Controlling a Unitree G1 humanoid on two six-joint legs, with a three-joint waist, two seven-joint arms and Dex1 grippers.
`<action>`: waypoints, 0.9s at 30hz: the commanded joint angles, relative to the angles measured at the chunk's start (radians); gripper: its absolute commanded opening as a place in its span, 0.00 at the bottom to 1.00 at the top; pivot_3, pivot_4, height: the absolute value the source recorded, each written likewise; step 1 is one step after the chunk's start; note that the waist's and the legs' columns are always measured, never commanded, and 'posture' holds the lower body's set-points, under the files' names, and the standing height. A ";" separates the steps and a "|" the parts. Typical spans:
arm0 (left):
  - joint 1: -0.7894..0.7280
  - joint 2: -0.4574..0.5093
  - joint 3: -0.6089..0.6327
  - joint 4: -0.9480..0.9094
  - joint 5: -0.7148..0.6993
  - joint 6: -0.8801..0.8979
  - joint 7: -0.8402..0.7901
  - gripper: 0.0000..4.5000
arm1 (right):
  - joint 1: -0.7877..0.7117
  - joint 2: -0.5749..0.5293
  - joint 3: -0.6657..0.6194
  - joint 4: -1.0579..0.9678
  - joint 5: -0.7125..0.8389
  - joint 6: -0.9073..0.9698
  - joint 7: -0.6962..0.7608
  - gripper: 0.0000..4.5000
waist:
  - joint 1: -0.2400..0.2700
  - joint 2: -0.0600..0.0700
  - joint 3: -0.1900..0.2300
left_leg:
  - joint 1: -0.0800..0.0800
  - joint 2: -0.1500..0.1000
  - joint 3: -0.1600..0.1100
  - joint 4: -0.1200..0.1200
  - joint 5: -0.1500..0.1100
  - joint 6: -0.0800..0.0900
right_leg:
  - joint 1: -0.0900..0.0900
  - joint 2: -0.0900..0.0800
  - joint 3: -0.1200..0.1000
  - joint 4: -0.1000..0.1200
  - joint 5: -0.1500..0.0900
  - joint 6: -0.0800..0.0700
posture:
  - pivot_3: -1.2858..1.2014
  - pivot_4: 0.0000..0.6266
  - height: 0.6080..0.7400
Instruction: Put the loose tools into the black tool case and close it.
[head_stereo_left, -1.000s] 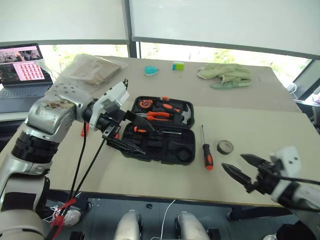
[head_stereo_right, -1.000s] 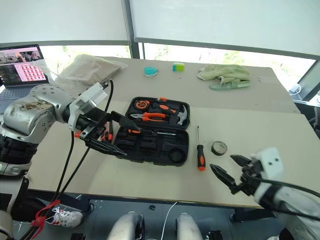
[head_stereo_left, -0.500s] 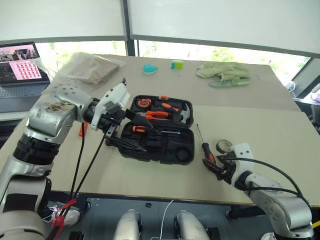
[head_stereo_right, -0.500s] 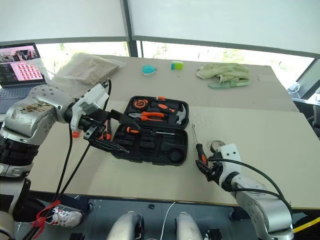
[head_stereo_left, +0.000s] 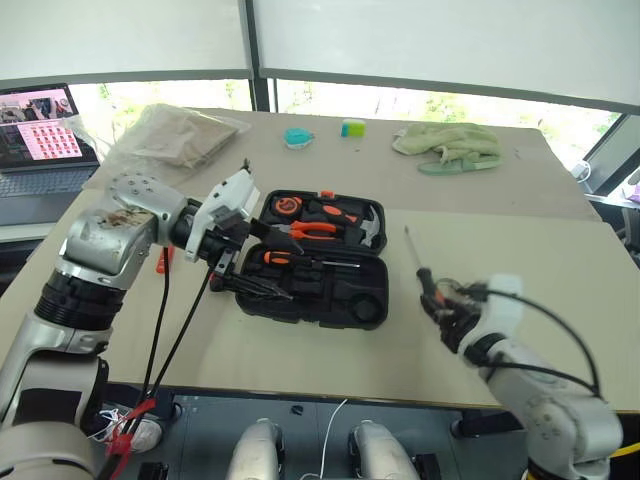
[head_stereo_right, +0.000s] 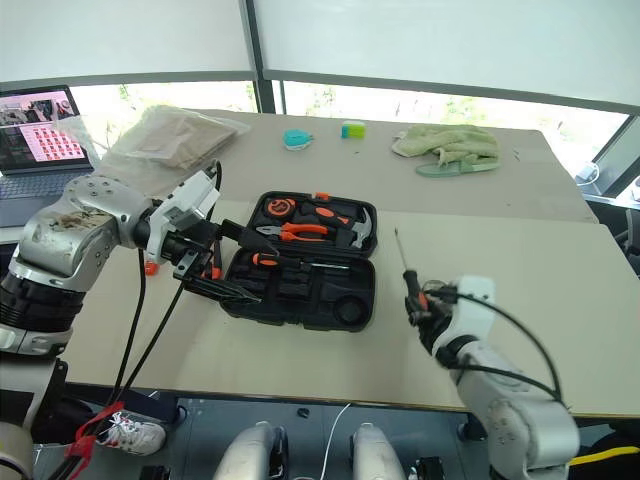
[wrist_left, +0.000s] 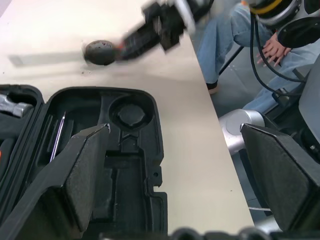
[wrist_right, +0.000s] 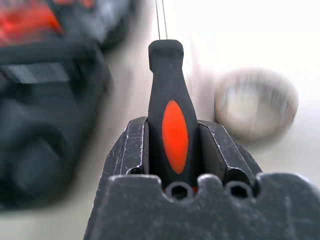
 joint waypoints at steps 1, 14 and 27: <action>0.018 0.038 0.052 -0.012 0.003 0.008 0.008 1.00 | -0.088 -0.196 -0.041 -0.045 0.110 0.004 0.175 0.23 | 0.000 0.000 0.000 | 0.000 0.000 0.000 0.000 0.000 0.000 | 0.000 0.000 0.000 0.000 0.000 0.000 | 0.52 0.24 1.00; 0.140 0.129 0.143 -0.104 -0.028 0.067 0.064 1.00 | -0.488 -0.506 0.611 0.750 -0.452 -0.900 1.018 0.23 | -0.003 -0.003 0.005 | 0.000 0.000 0.001 -0.001 0.000 0.000 | -0.001 0.001 0.000 -0.001 -0.001 -0.001 | 0.52 0.24 1.00; 0.187 0.157 0.196 -0.178 -0.054 0.114 0.113 1.00 | -0.609 -0.346 0.703 0.995 -0.600 -1.005 1.100 0.23 | 0.003 -0.003 0.005 | -0.001 0.000 0.002 -0.001 0.000 0.000 | -0.002 0.000 -0.001 0.001 -0.001 -0.001 | 0.52 0.24 1.00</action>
